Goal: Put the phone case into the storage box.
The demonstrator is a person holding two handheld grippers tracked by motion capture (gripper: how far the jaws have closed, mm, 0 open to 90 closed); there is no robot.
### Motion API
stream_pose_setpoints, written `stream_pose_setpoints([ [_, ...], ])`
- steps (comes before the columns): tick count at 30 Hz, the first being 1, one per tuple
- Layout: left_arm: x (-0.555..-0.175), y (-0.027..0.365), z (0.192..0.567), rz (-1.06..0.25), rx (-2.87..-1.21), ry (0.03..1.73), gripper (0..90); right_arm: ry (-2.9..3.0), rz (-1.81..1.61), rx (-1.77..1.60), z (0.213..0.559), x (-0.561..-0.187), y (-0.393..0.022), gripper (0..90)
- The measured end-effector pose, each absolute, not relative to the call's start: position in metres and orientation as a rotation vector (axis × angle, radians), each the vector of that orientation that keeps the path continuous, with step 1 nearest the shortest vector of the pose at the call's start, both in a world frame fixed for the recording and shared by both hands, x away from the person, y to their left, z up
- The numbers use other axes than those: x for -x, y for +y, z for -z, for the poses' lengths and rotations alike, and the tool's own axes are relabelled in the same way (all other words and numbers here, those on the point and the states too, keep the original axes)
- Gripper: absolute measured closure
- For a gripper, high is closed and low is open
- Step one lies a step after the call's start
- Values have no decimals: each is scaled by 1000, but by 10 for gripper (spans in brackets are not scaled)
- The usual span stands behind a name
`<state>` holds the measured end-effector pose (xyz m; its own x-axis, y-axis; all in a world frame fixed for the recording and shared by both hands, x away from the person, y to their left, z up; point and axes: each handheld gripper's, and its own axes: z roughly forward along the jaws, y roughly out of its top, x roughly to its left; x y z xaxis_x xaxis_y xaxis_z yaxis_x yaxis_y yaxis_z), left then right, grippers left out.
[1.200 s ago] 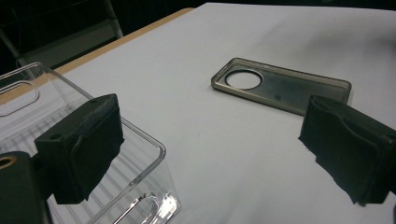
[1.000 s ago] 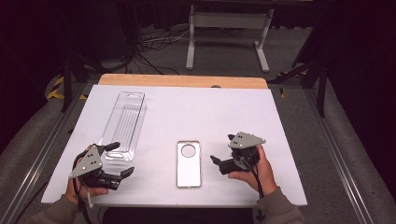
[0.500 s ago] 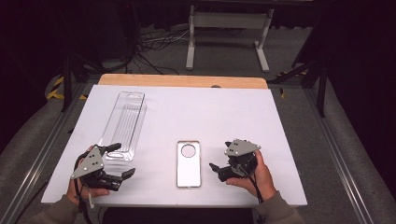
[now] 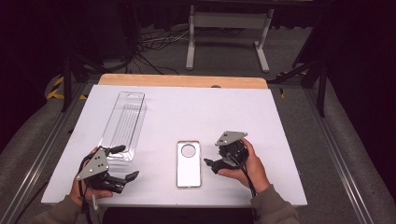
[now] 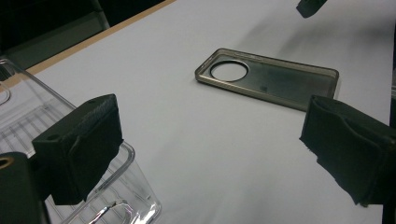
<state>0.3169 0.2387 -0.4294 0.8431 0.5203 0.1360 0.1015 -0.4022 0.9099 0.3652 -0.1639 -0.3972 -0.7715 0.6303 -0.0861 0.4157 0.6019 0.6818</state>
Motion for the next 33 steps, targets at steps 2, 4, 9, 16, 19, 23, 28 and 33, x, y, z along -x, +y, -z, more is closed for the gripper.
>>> stream_pose_setpoints([
  [2, -317, 238, 430, -492, -1949, 464, 58, 2531, -924, -863, 398, -371, -158, 207],
  [4, -317, 239, 430, -489, -1958, 462, 58, 2556, -898, -881, 398, -380, -151, 226],
  [9, -316, 238, 431, -474, -1964, 458, 58, 2606, -843, -901, 398, -400, -136, 264],
  [16, -316, 236, 431, -476, -1974, 449, 58, 2706, -681, -862, 398, -424, -111, 389],
  [19, -316, 237, 431, -472, -1972, 450, 58, 2748, -602, -852, 399, -433, -101, 435],
  [23, -316, 237, 431, -458, -1967, 442, 55, 2794, -541, -833, 399, -441, -92, 489],
  [28, -316, 237, 431, -461, -1979, 427, 56, 2825, -466, -820, 402, -451, -86, 581],
  [33, -316, 236, 432, -451, -1978, 435, 55, 2848, -401, -801, 406, -456, -84, 641],
])
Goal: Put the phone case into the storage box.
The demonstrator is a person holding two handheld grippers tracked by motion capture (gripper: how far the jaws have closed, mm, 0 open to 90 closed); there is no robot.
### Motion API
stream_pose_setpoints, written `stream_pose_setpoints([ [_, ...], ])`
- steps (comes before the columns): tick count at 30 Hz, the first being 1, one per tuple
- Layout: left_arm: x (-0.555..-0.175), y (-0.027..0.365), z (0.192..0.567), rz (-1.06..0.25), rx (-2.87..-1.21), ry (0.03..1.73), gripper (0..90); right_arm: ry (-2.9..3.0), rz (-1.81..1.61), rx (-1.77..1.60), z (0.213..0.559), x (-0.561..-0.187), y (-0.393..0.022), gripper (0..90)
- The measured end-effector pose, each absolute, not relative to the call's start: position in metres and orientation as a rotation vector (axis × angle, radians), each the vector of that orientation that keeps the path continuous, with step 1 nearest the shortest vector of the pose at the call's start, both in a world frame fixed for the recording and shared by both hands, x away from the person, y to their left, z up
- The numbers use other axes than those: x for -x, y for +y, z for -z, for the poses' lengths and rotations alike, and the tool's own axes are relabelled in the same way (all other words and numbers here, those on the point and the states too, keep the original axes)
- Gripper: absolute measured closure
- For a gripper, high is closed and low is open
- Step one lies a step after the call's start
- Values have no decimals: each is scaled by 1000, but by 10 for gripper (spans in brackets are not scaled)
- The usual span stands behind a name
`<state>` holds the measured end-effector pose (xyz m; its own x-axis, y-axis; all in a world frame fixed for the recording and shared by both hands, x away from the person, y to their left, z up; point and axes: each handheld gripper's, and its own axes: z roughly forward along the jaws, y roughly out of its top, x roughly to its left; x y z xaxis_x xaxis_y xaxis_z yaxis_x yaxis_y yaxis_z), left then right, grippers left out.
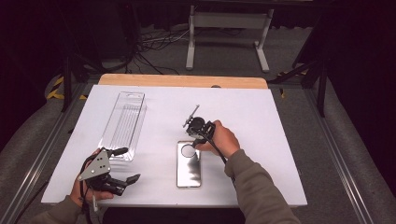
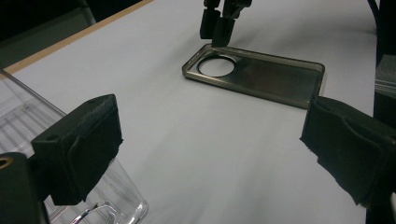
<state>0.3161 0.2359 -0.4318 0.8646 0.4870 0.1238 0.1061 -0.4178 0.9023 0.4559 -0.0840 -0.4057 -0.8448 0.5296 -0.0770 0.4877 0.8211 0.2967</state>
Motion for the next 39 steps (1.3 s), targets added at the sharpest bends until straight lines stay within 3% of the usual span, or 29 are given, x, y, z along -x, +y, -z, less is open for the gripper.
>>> stream_pose_setpoints([
  [39, -319, 234, 435, -409, -2006, 428, 56, 2856, -291, -793, 420, -471, -80, 838],
])
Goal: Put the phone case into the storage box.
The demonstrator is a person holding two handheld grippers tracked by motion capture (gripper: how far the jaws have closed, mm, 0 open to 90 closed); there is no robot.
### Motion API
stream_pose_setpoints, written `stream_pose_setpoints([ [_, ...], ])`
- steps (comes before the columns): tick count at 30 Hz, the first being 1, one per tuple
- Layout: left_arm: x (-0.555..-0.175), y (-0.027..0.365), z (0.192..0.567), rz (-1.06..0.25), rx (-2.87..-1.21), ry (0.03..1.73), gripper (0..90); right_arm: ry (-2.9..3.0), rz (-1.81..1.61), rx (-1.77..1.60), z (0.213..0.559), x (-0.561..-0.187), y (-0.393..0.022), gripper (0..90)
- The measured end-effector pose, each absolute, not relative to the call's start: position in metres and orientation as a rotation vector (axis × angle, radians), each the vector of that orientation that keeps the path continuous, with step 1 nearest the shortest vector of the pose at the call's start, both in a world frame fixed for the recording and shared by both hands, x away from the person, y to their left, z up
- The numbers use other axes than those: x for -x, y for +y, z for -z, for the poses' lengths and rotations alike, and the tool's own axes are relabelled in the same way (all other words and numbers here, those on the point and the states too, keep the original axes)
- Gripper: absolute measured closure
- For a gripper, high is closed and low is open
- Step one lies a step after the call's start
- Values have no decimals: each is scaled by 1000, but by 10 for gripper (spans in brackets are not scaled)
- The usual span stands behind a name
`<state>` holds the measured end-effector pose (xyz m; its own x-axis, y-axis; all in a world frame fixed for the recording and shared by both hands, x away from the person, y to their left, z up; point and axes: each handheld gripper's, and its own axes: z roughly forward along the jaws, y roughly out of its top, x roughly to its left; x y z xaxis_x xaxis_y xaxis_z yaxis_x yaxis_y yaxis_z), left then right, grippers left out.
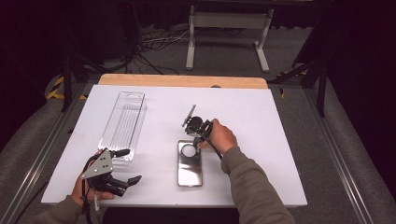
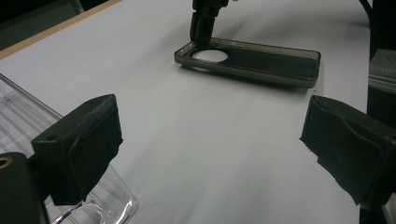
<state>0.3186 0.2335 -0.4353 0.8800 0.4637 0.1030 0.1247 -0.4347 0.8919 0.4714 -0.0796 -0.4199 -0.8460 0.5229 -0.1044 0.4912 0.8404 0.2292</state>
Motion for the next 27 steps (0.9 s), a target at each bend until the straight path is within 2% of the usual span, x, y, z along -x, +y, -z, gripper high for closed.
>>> stream_pose_setpoints([
  [8, -318, 235, 434, -417, -1994, 426, 56, 2796, -334, -773, 417, -465, -82, 841],
  [27, -319, 239, 430, -429, -1960, 451, 57, 2554, -566, -694, 381, -426, -97, 844],
])
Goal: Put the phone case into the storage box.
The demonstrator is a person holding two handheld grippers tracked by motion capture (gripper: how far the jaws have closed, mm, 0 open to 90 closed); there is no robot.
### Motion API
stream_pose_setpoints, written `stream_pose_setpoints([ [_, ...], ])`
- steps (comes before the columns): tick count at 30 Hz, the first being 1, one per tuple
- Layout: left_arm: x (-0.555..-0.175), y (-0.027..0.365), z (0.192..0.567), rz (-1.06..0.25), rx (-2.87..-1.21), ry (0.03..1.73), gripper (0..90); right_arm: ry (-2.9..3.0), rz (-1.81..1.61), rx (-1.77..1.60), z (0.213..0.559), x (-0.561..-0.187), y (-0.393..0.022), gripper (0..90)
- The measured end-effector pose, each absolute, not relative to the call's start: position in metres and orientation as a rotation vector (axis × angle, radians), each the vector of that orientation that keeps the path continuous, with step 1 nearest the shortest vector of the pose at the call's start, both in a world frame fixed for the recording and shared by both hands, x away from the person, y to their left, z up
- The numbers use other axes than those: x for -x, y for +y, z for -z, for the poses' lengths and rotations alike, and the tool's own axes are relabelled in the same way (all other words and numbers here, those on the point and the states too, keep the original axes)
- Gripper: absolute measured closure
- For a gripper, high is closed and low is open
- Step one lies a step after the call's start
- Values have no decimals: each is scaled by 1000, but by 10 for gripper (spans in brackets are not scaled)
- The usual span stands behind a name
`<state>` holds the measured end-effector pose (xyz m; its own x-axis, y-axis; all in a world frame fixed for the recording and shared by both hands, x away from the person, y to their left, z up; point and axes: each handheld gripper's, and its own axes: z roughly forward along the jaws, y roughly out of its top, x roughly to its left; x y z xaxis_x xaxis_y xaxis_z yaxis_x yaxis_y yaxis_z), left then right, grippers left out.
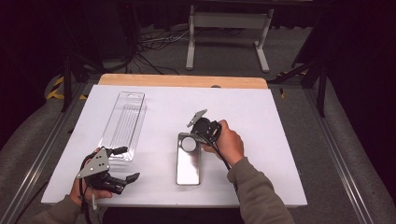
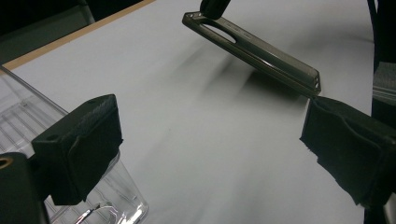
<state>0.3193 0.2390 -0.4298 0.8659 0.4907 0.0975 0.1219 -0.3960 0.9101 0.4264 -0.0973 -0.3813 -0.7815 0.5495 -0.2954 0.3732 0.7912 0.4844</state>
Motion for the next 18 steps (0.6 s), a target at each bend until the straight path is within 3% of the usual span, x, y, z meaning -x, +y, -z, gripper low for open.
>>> stream_pose_setpoints([
  [18, -324, 240, 418, -435, -1900, 476, 72, 2287, -744, -637, 363, -394, -106, 845],
])
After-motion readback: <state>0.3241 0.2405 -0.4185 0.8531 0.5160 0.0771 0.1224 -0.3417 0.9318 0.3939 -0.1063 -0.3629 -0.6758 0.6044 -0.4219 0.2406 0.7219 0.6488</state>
